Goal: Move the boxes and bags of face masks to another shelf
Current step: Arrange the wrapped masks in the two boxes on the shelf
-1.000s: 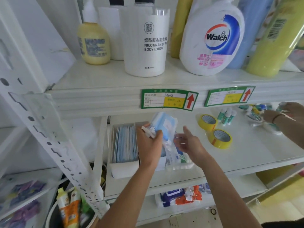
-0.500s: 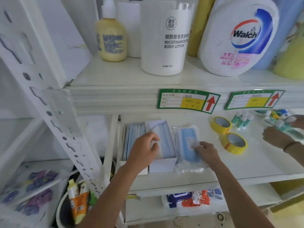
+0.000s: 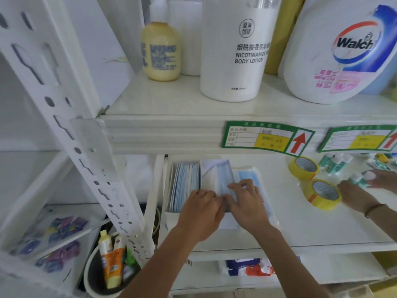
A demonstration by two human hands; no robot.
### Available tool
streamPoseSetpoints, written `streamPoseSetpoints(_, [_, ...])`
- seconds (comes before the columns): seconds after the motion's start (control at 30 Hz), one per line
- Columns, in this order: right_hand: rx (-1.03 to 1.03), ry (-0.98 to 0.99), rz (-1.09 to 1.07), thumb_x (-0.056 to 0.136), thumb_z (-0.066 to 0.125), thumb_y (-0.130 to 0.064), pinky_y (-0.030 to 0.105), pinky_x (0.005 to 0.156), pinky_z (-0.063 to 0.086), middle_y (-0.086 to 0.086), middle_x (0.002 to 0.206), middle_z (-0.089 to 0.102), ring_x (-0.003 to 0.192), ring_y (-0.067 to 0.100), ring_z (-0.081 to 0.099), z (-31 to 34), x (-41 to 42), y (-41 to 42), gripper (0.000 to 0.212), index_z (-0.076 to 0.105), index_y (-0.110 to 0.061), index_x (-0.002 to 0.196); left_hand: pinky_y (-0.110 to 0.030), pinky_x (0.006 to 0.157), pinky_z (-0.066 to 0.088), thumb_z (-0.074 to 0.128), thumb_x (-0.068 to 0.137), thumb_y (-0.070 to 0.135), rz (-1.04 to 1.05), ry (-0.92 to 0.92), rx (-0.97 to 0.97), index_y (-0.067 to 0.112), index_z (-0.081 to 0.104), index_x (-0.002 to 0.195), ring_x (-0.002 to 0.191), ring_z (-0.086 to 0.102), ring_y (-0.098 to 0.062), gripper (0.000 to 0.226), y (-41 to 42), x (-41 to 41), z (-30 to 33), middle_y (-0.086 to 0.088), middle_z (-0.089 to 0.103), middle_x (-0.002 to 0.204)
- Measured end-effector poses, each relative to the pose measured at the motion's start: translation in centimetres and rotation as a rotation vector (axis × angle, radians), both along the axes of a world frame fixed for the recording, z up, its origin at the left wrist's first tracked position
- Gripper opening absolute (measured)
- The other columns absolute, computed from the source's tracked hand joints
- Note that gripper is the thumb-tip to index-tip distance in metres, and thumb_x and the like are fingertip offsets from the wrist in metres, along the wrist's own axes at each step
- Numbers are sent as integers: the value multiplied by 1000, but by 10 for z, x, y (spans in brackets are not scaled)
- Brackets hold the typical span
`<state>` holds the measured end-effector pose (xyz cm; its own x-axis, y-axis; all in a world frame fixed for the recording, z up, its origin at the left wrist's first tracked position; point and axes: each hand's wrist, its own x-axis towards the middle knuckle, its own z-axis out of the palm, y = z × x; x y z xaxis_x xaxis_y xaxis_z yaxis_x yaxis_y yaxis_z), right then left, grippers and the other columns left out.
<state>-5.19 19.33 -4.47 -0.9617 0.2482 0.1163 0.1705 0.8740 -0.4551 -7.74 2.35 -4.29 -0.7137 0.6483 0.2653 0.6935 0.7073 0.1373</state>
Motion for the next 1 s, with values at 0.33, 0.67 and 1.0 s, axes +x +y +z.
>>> streamPoseSetpoints(0.33, [277, -58, 15, 99, 44, -49, 49, 120, 16, 7, 161, 25, 149, 35, 16, -3, 8, -20, 47, 48, -24, 139, -33, 110, 37, 31, 99, 43, 31, -17, 54, 19, 65, 111, 114, 55, -15, 43, -19, -2, -4, 3, 64, 116])
streamPoseSetpoints(0.67, [208, -8, 158, 99, 49, -42, 52, 122, 8, 1, 158, 35, 149, 28, 19, -2, 2, -29, 41, 55, -28, 137, -37, 114, 33, 35, 99, 35, 62, -37, 108, 22, 64, 108, 112, 56, -14, 33, -22, 7, -2, 5, 65, 110])
streamPoseSetpoints(1.0, [171, 49, 89, 98, 44, -57, 52, 121, 17, -4, 143, 52, 141, 22, 35, -5, 1, -30, 47, 58, -27, 132, -37, 107, 44, 49, 98, 27, 53, -99, 252, 15, 61, 109, 108, 56, -14, 20, -26, 6, -9, 1, 64, 110])
